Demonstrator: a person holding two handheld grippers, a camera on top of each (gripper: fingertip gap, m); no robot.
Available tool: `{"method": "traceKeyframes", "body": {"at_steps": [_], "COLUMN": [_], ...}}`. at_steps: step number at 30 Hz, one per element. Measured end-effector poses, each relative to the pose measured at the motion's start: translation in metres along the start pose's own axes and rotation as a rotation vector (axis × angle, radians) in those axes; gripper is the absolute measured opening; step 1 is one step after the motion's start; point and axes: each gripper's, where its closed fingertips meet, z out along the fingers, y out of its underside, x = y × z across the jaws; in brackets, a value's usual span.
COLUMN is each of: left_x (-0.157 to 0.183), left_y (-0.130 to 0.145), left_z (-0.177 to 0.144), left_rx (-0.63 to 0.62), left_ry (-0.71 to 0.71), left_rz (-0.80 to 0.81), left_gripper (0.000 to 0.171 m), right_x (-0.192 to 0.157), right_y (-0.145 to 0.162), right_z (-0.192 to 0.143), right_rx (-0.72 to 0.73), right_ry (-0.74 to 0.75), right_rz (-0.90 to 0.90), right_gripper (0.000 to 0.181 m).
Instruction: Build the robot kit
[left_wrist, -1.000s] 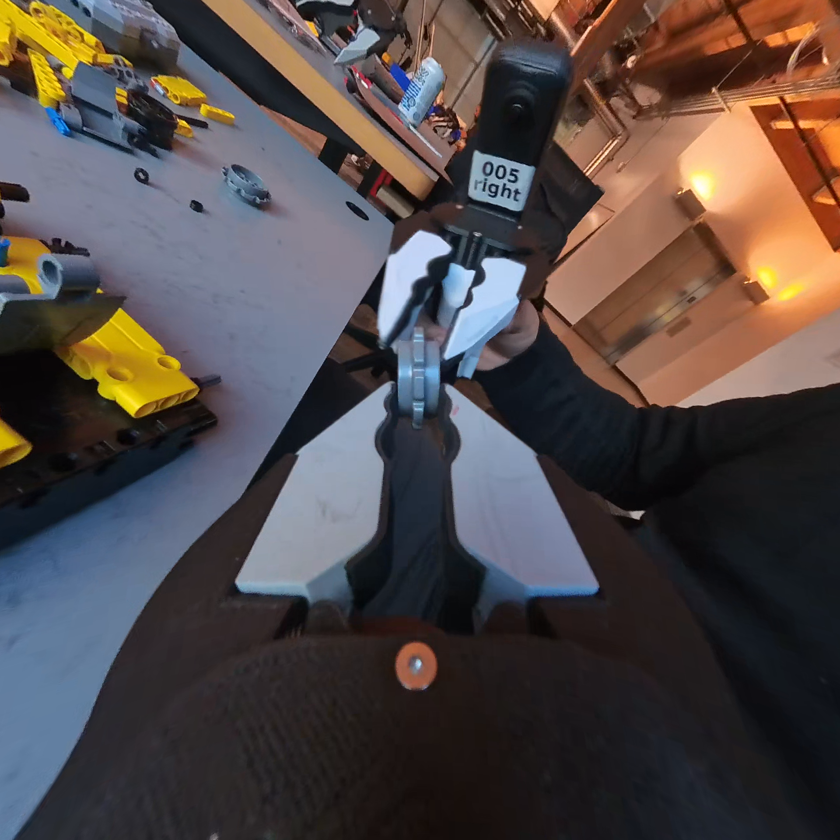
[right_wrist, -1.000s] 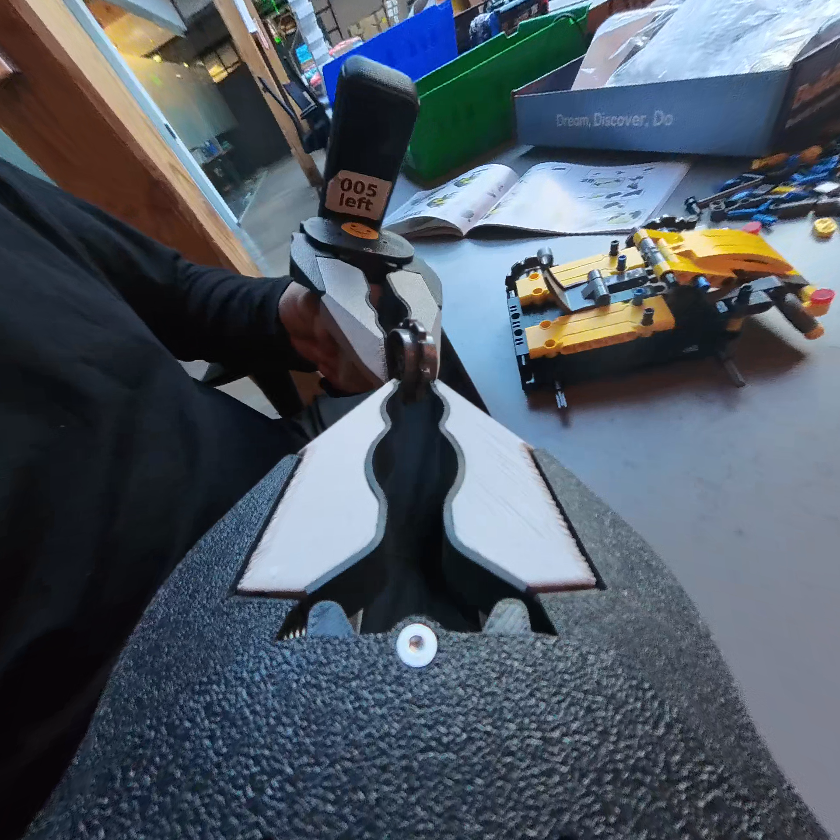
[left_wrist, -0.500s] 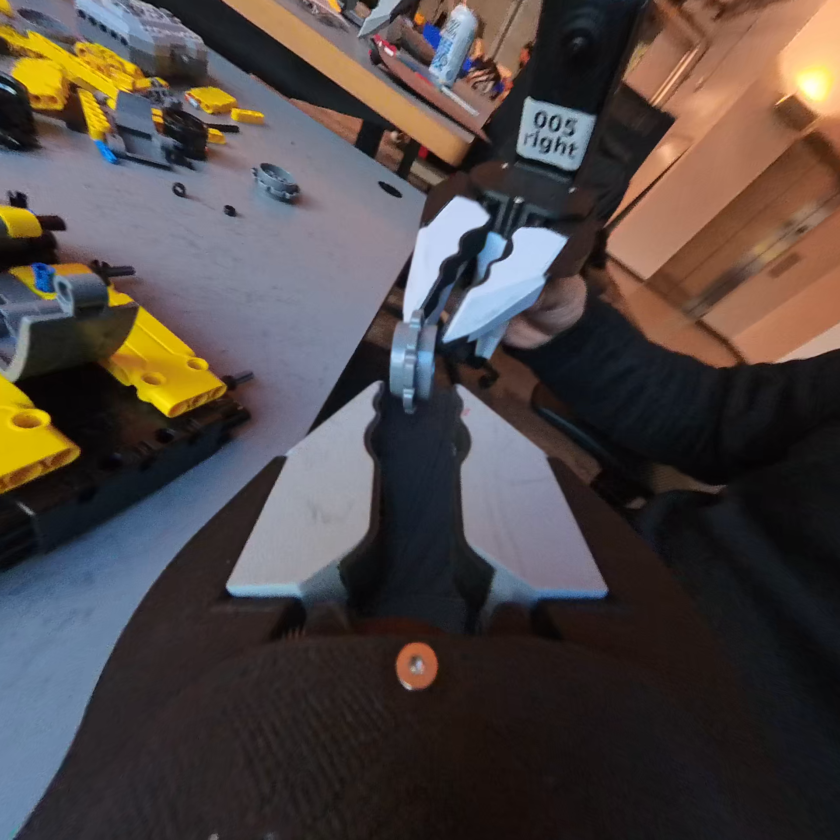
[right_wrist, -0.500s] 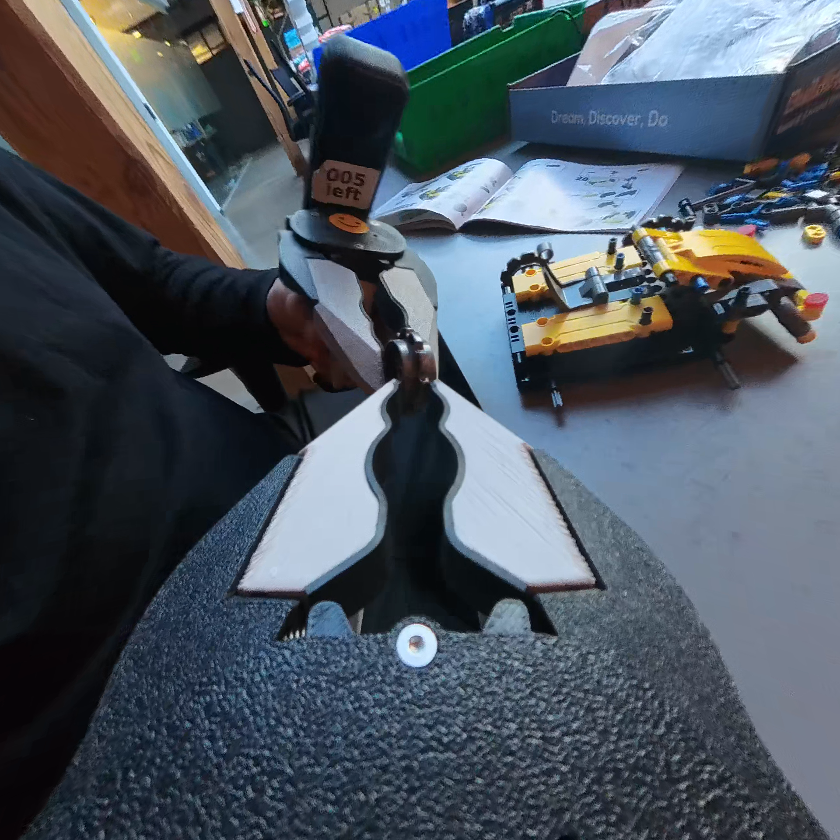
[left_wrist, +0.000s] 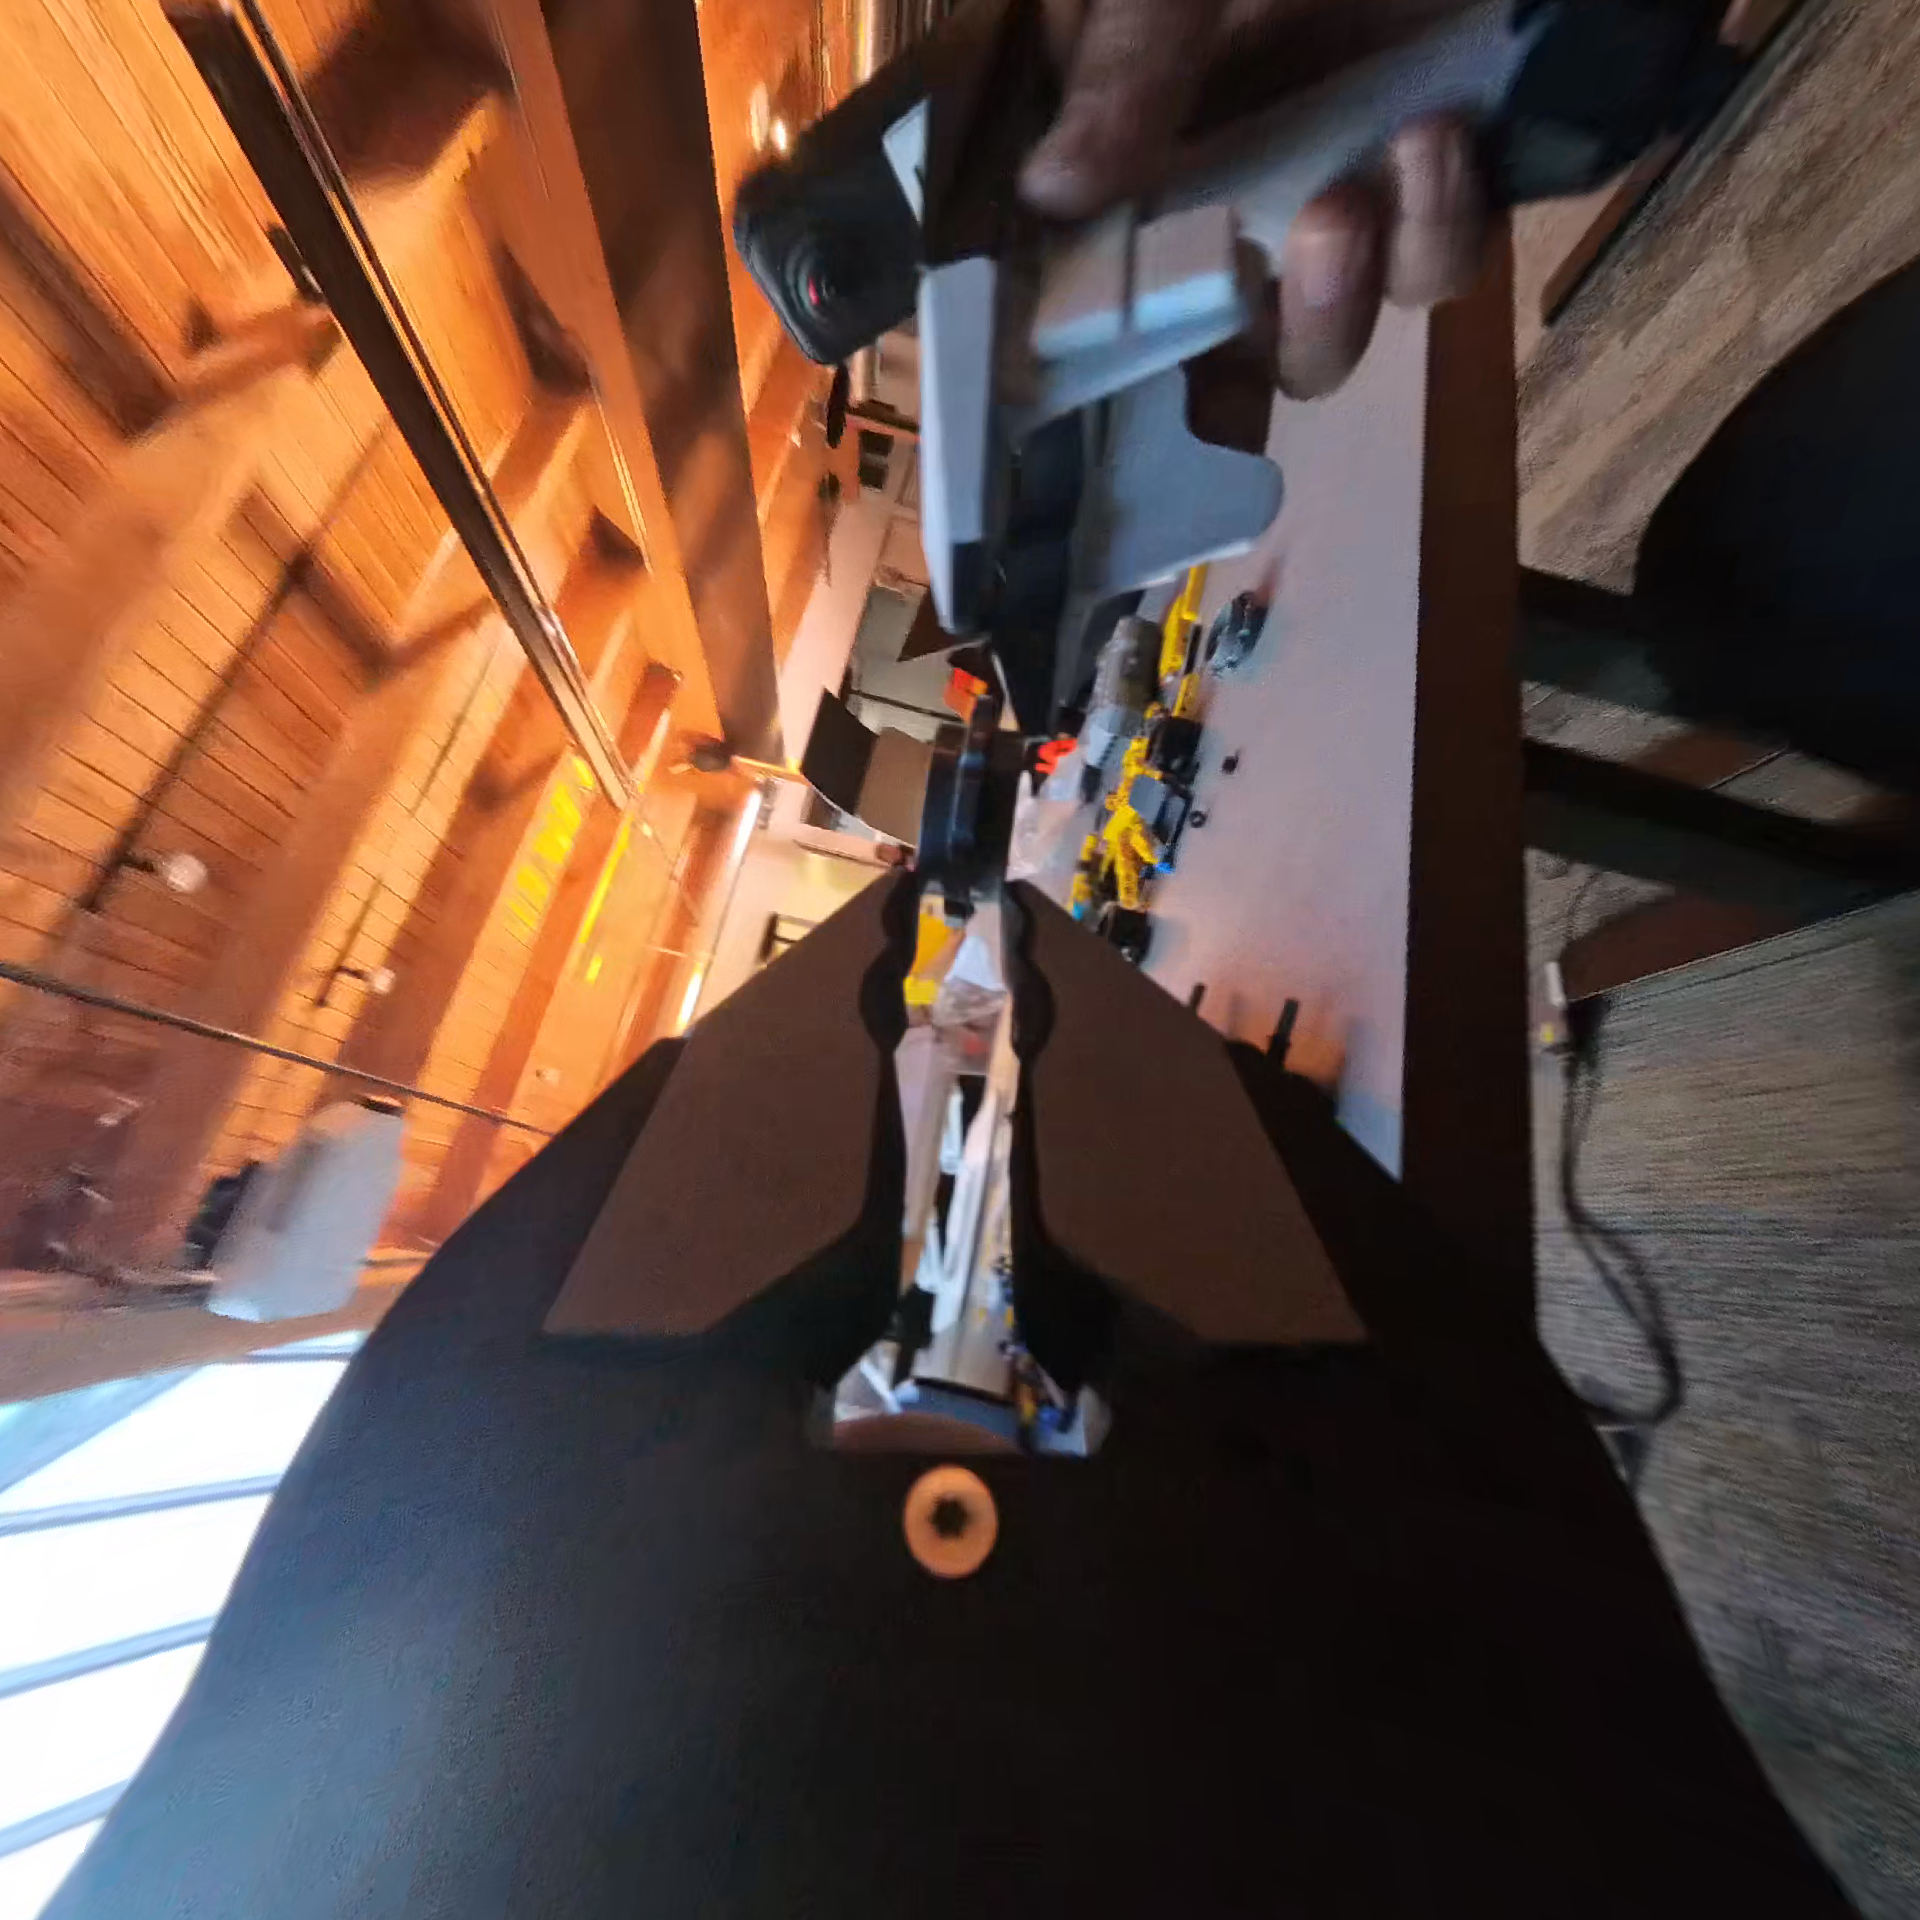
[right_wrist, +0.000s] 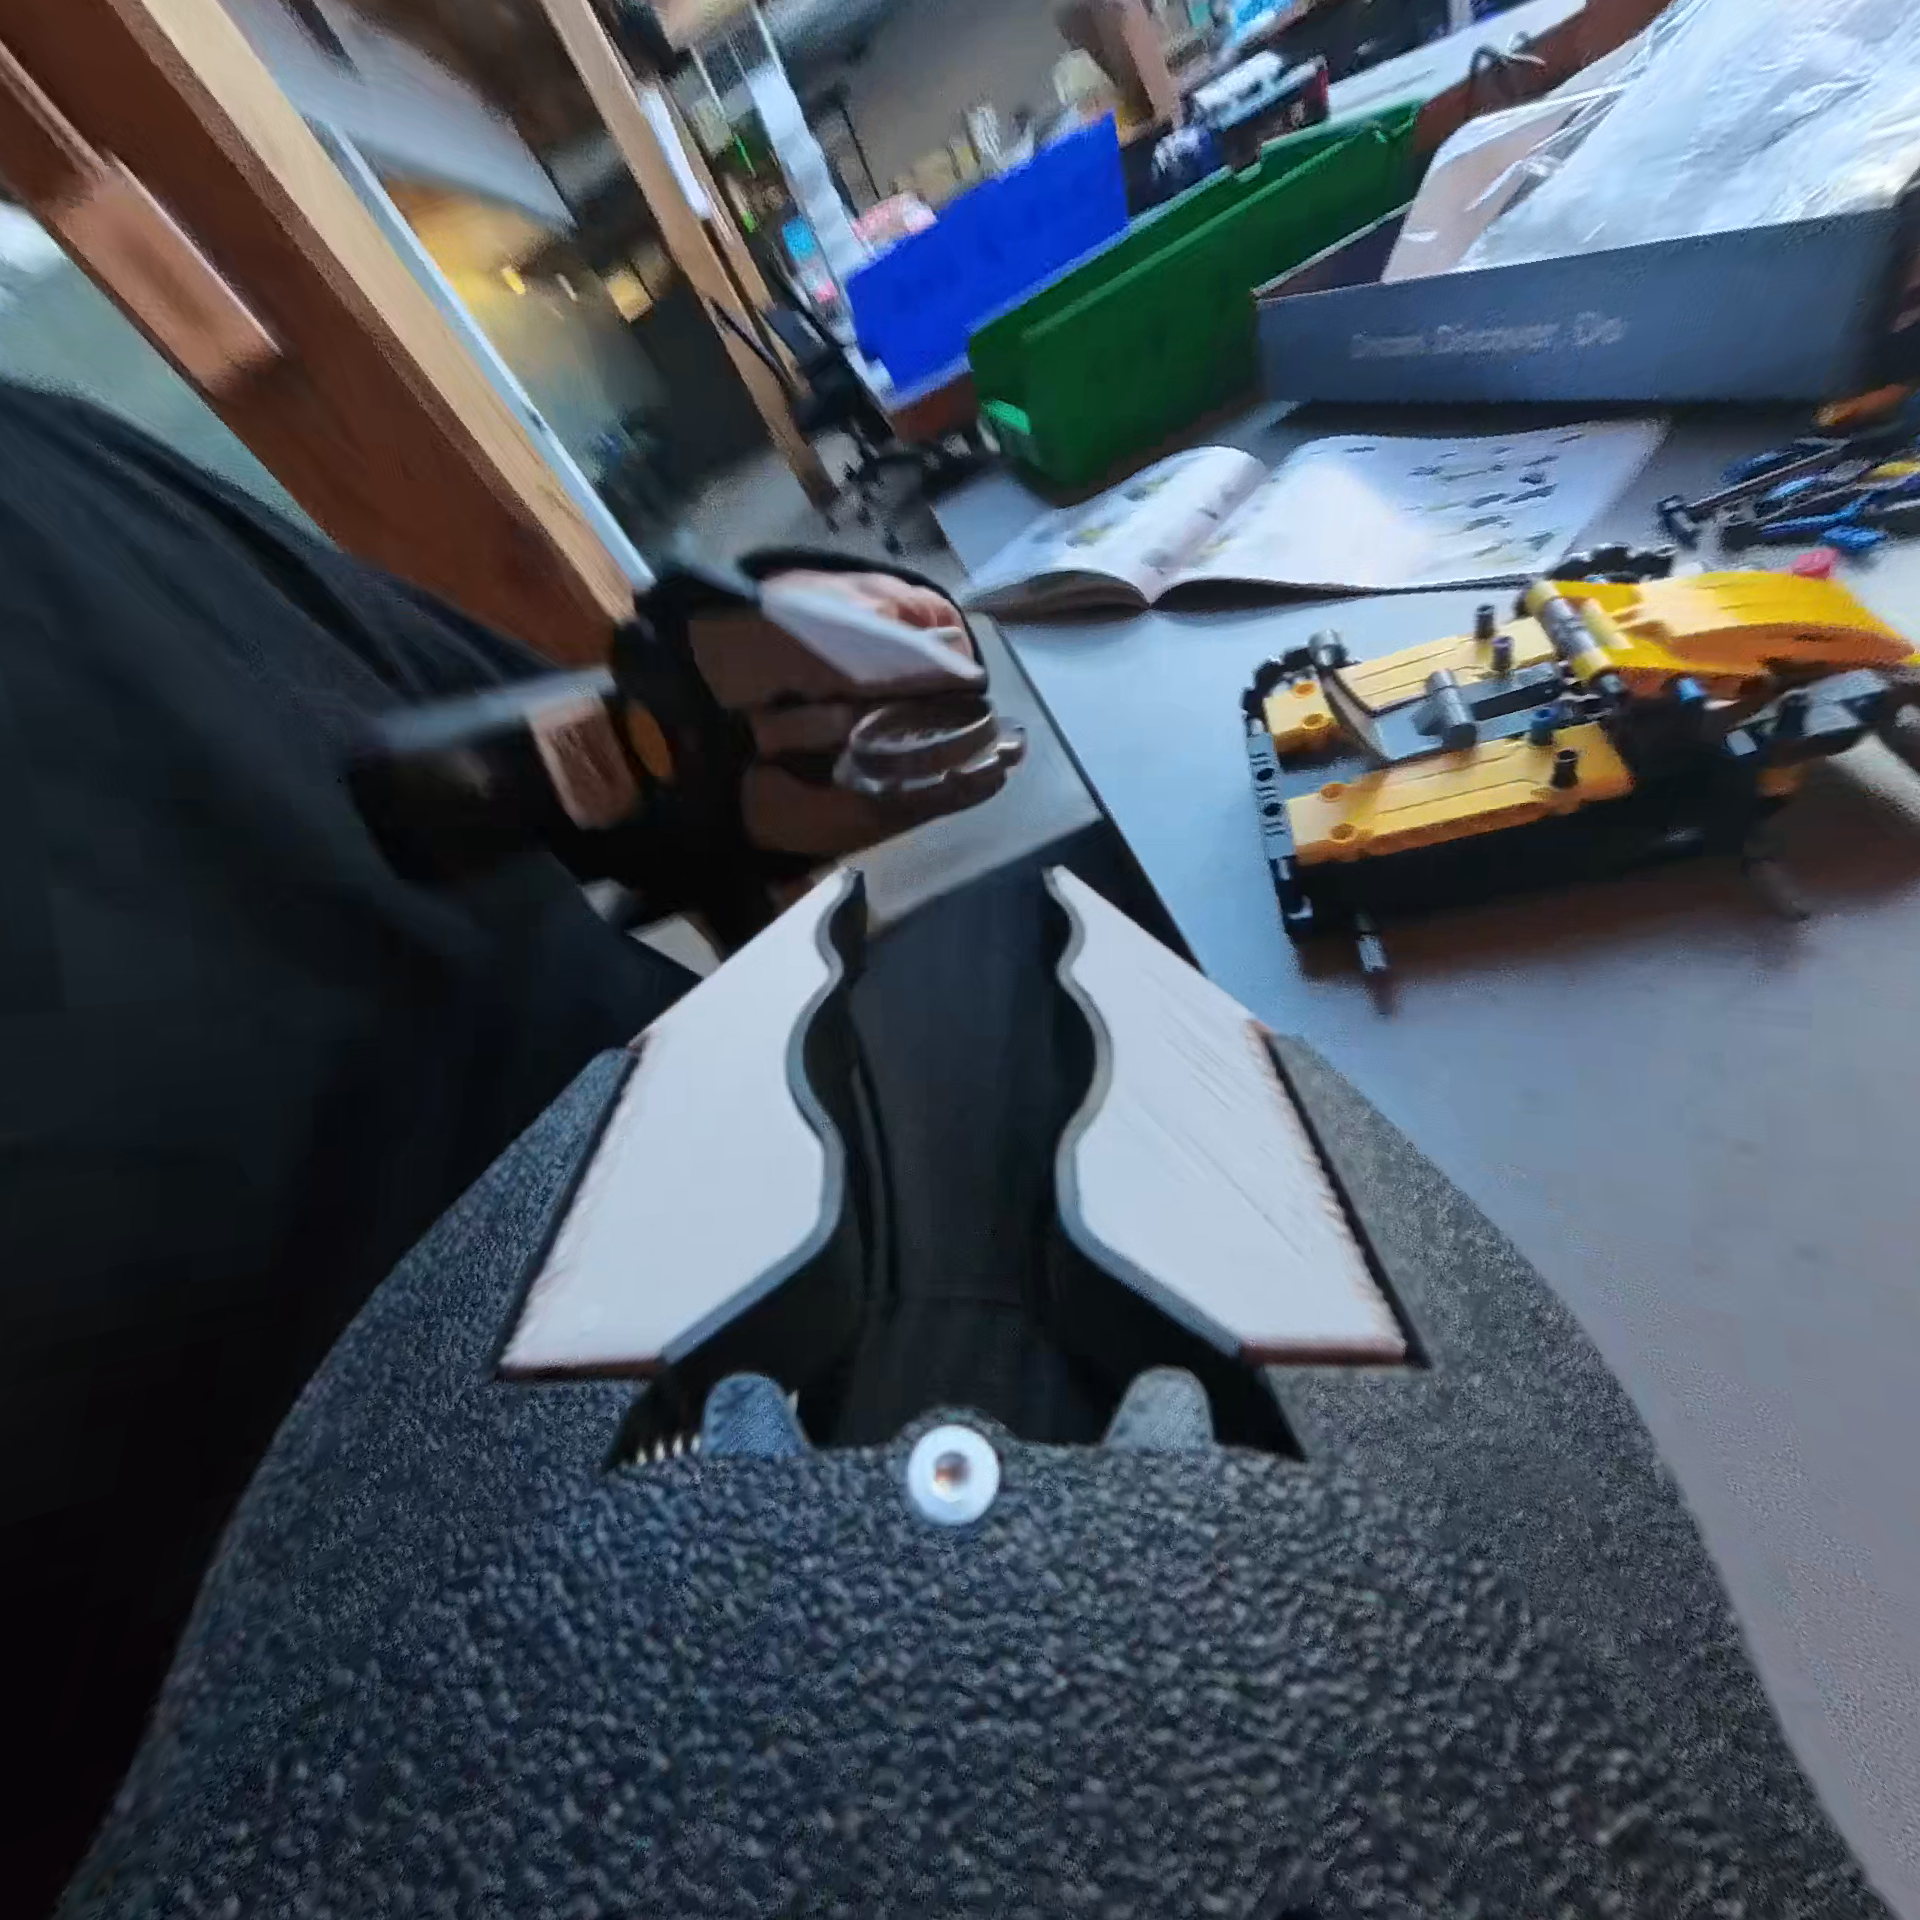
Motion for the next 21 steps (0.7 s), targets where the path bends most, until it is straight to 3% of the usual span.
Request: {"method": "traceKeyframes", "body": {"at_steps": [4, 8, 14, 17, 21], "left_x": [0.0, 0.001, 0.004, 0.008, 0.024], "left_y": [0.01, 0.003, 0.001, 0.004, 0.021], "left_z": [0.0, -0.001, -0.001, 0.0, 0.006], "left_rx": [-0.013, 0.015, 0.025, 0.013, -0.069], "left_ry": [-0.03, -0.06, -0.065, -0.051, 0.101], "left_rz": [0.123, 0.166, 0.165, 0.112, -0.144], "left_gripper": [0.011, 0.011, 0.011, 0.012, 0.017], "right_x": [-0.001, -0.001, -0.008, -0.005, 0.006], "right_y": [-0.018, -0.005, -0.003, 0.001, 0.011], "right_z": [-0.003, 0.011, 0.023, 0.023, 0.021], "right_rx": [0.103, 0.029, 0.027, 0.019, -0.021], "right_ry": [-0.035, -0.022, -0.086, -0.08, -0.016], "right_rz": [0.163, 0.249, 0.31, 0.303, 0.247], "right_gripper": [0.032, 0.033, 0.026, 0.024, 0.018]}}
